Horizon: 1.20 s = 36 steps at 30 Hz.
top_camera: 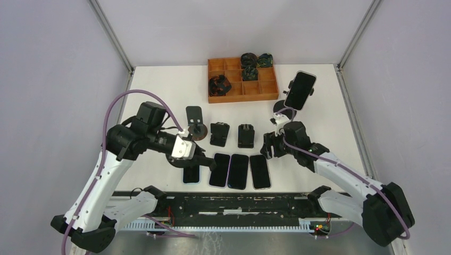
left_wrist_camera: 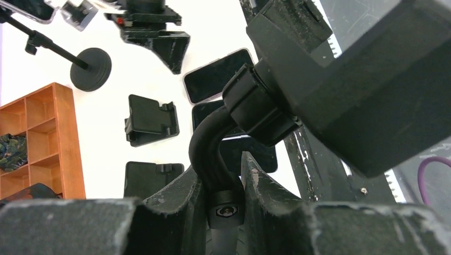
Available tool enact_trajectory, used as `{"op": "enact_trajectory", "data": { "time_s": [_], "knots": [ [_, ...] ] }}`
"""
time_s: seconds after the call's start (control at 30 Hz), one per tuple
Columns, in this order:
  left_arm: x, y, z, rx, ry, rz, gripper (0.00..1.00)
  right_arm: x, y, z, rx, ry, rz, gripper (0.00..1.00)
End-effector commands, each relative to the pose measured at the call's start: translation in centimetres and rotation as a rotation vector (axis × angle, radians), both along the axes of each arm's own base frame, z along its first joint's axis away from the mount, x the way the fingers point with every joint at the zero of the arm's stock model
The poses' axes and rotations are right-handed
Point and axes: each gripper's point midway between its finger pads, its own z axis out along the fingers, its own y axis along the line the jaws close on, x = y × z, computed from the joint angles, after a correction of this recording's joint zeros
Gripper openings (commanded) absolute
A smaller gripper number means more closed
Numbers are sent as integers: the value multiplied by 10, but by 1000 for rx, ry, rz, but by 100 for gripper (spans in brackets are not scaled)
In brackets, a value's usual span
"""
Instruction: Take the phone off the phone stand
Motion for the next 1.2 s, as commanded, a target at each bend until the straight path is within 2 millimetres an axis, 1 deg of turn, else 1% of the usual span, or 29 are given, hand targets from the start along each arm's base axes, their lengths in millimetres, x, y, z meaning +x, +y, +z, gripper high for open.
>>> {"op": "enact_trajectory", "data": {
  "time_s": [0.0, 0.07, 0.1, 0.13, 0.17, 0.23, 0.27, 0.3, 0.37, 0.43, 0.47, 0.53, 0.63, 0.7, 0.77, 0.87, 0.9, 0.93, 1.03, 1.17],
  "knots": [
    [10, -15, 35, -125, -40, 23, 2, -25, -8, -9, 50, 32, -34, 72],
    [19, -20, 43, -154, -47, 48, 2, -41, -1, -13, 123, 61, 2, 72],
    [20, -21, 45, -161, -38, 57, 2, -42, 6, -2, 176, 33, 23, 72],
    [24, -23, 48, -172, -42, 62, 2, -42, 15, 15, 239, 3, 50, 73],
    [25, -25, 49, -176, -38, 61, 2, -38, 24, 43, 313, -60, 74, 74],
    [28, -27, 49, -175, -23, 58, 2, -34, 41, 109, 443, -171, 150, 78],
    [29, -28, 48, -172, -14, 60, 2, -36, 49, 138, 490, -205, 192, 80],
    [29, -29, 47, -172, -6, 57, 2, -37, 57, 171, 544, -239, 240, 80],
    [30, -30, 48, -174, -5, 49, 2, -45, 70, 223, 645, -285, 327, 81],
    [31, -31, 48, -174, -6, 49, 2, -54, 83, 266, 740, -327, 404, 84],
    [33, -31, 48, -171, -3, 52, 2, -60, 88, 282, 776, -340, 439, 85],
    [35, -32, 46, -165, 0, 58, 2, -74, 102, 305, 839, -348, 516, 88],
    [36, -32, 45, -161, 2, 59, 2, -93, 124, 320, 873, -344, 609, 94],
    [37, -33, 43, -157, 12, 58, 2, -101, 139, 321, 870, -325, 662, 96],
    [37, -33, 41, -151, 18, 59, 2, -109, 152, 323, 870, -316, 714, 97],
    [38, -32, 38, -142, 20, 57, 2, -118, 165, 327, 866, -304, 774, 96],
    [38, -32, 37, -140, 19, 56, 2, -122, 169, 329, 860, -300, 795, 95],
    [38, -32, 37, -138, 20, 55, 2, -124, 174, 326, 843, -284, 809, 94],
    [38, -32, 35, -132, 23, 53, 2, -128, 185, 321, 804, -258, 834, 88],
    [37, -31, 30, -115, 35, 46, 2, -136, 192, 315, 787, -192, 853, 73]
  ]
}}
